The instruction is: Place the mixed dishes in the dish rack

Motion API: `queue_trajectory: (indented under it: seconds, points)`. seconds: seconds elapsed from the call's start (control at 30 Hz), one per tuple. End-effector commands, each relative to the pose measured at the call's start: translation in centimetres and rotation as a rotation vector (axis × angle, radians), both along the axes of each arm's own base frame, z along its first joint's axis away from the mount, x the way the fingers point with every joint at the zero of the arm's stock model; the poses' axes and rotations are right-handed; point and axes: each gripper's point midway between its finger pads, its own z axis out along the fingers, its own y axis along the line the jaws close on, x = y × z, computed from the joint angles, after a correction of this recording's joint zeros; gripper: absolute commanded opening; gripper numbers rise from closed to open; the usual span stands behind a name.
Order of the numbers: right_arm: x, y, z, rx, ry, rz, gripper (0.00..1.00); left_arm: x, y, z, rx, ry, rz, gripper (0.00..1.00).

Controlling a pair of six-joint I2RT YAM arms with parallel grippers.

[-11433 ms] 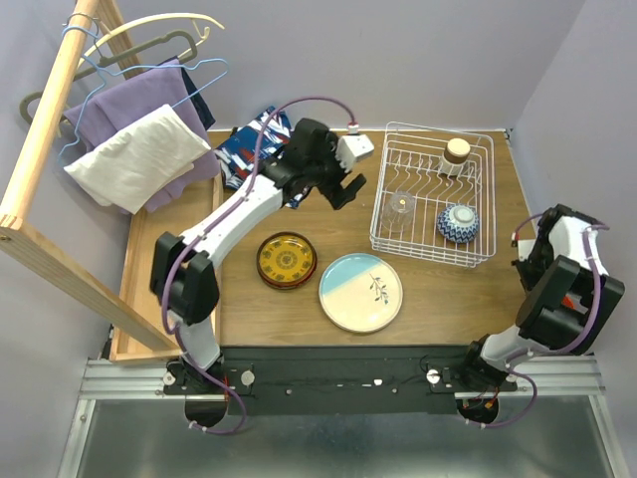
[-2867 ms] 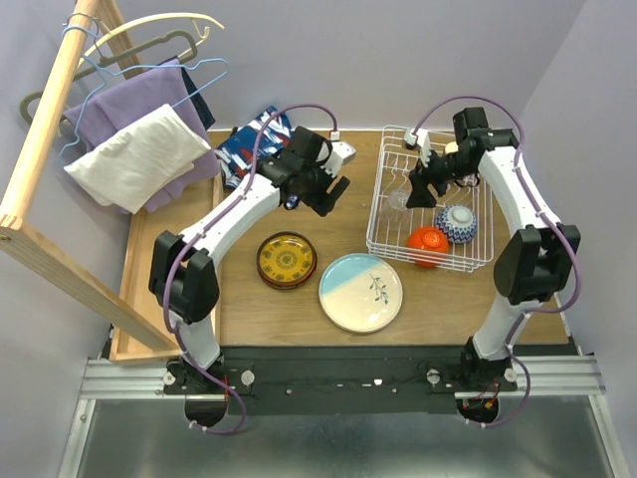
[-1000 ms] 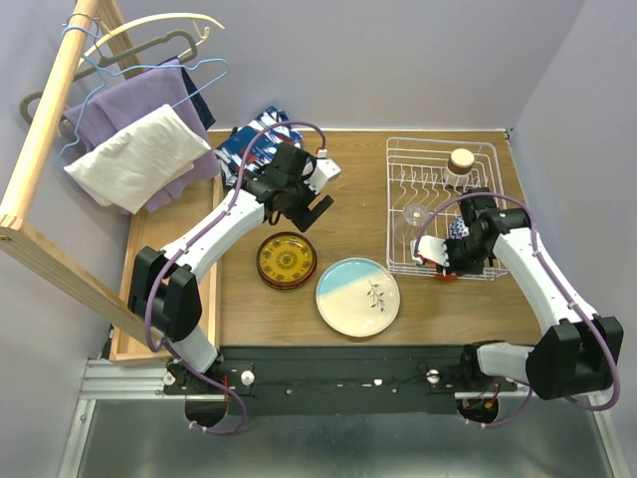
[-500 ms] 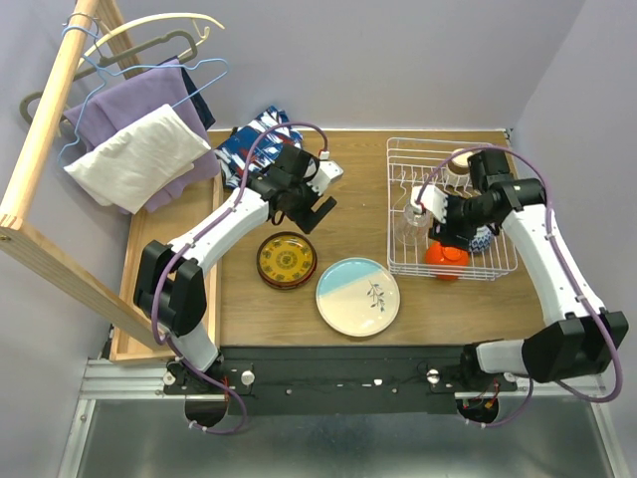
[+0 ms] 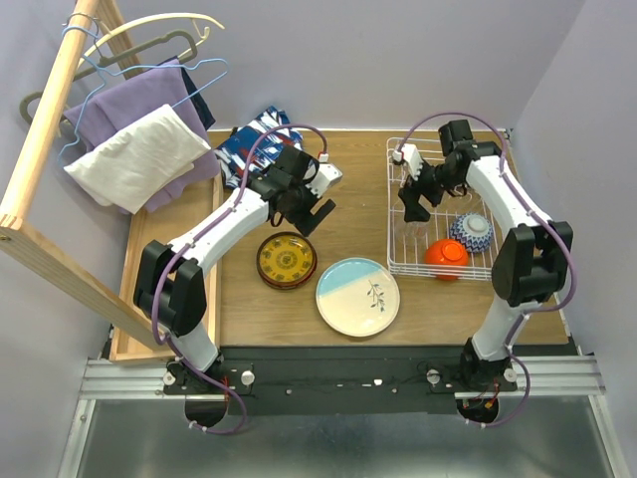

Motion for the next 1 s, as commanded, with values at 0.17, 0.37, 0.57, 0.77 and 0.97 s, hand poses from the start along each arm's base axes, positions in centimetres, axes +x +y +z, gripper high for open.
queue_trajectory:
  seconds: [0.17,0.37,0.57,0.77,0.97]
  points:
    - [0.0,0.1,-2.0,-0.017,0.139,0.03,1.0,0.4,0.3,-0.7,0.024,0.011,0.009,0.97]
    - [-1.5,-0.5,-2.7,-0.046,0.174,0.035,1.0,1.0,-0.1,-0.5,0.019,0.003,0.01,0.97]
    - [-3.2,-0.5,-2.4,-0.042,0.224,0.041,0.93,0.9,-0.3,-0.6,0.007,0.005,0.004,0.97]
    - [-5.5,-0.6,-2.6,-0.039,0.328,0.036,0.88,0.8,-0.5,-0.8,-0.007,0.004,0.007,0.97]
    - [-7.6,0.0,-2.0,-0.009,0.381,0.059,0.87,0.7,-0.5,-0.5,-0.023,-0.005,0.006,0.97]
